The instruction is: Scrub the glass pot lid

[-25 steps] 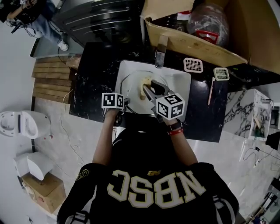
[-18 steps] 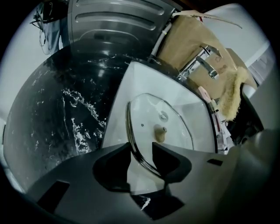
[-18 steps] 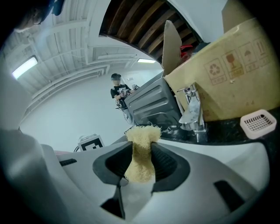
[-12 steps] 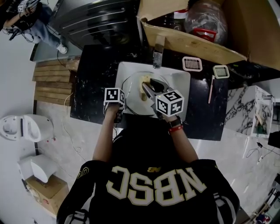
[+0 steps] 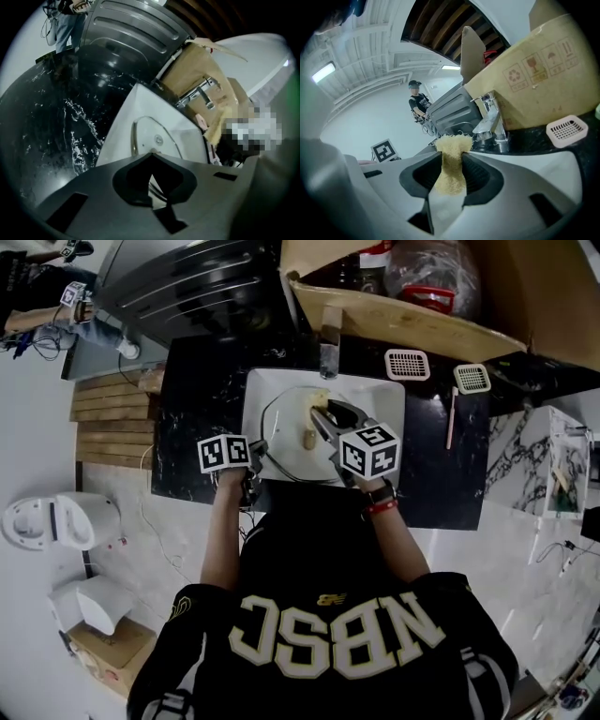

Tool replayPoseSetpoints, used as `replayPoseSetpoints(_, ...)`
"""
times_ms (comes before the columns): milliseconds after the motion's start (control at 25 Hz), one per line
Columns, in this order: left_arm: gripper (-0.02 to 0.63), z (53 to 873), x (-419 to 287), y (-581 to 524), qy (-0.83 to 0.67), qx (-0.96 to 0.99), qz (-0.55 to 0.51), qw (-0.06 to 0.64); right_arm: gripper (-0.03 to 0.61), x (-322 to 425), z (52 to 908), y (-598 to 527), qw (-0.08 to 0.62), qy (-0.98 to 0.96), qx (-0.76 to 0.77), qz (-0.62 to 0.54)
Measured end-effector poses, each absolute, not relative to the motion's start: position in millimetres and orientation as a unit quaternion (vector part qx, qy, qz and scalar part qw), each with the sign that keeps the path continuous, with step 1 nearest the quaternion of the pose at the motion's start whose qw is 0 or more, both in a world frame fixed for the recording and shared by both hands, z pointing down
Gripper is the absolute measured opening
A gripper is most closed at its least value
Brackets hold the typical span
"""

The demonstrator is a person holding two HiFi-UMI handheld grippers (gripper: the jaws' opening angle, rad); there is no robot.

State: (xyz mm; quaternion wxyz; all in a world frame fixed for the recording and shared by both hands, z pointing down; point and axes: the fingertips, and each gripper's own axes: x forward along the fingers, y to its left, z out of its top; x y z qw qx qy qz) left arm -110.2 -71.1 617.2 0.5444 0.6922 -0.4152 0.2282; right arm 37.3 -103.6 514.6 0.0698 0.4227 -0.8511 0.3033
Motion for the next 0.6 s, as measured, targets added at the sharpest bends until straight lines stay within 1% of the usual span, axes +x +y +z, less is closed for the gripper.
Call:
replayPoseSetpoints(80, 0.012, 609.4, -107.4, -73.3, -0.414, 0.7, 0.222, 0.539, 0.13, 36.7, 518.3, -102.8, 0.071, -0.851, 0.421, 0.307)
replayPoseSetpoints(200, 0.012, 614.2, -115.9, -73.0, -0.431, 0.692, 0.244, 0.526, 0.131, 34.1, 522.0, -100.3, 0.072, -0.851, 0.417, 0.312)
replayPoseSetpoints(440, 0.015, 631.1, -124.6, -61.1, -0.436, 0.67, 0.275, 0.535, 0.132, 33.7, 519.0, -100.3, 0.073, -0.849, 0.419, 0.315)
replayPoseSetpoints(480, 0.027, 635.1, -122.8, -58.8, -0.429, 0.668, 0.287, 0.536, 0.132, 33.5, 519.3, -100.3, 0.073, -0.849, 0.418, 0.315)
replayPoseSetpoints(520, 0.082, 639.7, -120.8, -56.3, -0.421, 0.664, 0.301, 0.54, 0.132, 32.9, 519.5, -100.3, 0.073, -0.85, 0.417, 0.315)
replayPoseSetpoints(560, 0.207, 644.2, -118.4, -54.0, -0.411, 0.66, 0.314, 0.545, 0.132, 32.0, 519.5, -100.4, 0.072, -0.85, 0.415, 0.315)
replayPoseSetpoints(600, 0.243, 648.0, -115.5, -52.3, -0.402, 0.656, 0.327, 0.55, 0.132, 31.0, 519.6, -100.5, 0.072, -0.851, 0.414, 0.316)
